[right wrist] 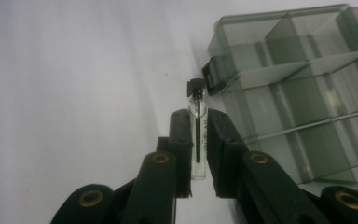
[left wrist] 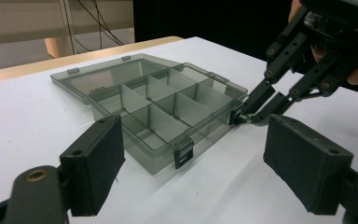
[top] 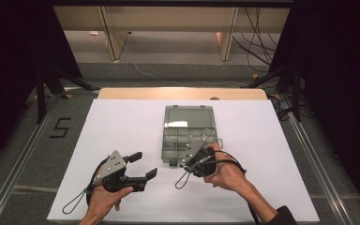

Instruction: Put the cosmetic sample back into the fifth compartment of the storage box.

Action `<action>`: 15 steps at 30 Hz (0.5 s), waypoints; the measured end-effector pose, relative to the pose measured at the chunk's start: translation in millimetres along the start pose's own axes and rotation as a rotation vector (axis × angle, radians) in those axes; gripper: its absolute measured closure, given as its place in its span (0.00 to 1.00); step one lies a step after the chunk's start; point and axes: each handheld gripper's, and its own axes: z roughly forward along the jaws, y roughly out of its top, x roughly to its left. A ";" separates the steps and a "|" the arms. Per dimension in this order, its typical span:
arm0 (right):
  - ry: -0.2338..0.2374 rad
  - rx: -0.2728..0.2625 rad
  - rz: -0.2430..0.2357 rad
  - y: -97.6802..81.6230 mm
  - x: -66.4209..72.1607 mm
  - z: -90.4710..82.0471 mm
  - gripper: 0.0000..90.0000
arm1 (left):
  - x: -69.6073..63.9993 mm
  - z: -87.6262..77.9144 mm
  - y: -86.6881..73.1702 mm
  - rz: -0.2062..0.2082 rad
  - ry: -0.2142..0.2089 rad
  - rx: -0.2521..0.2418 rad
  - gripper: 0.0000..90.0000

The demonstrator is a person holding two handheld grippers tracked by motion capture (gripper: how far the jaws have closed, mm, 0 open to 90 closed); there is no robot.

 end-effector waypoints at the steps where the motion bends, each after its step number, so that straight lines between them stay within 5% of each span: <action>1: -0.002 -0.005 0.001 2.0 -1.9 -0.4 0.90 | 0.5 0.0 0.2 0.011 -0.002 -0.004 0.22; 15: -0.059 -0.079 0.119 26.2 -24.5 8.6 0.90 | 1.9 -1.2 0.3 0.022 0.015 -0.033 0.22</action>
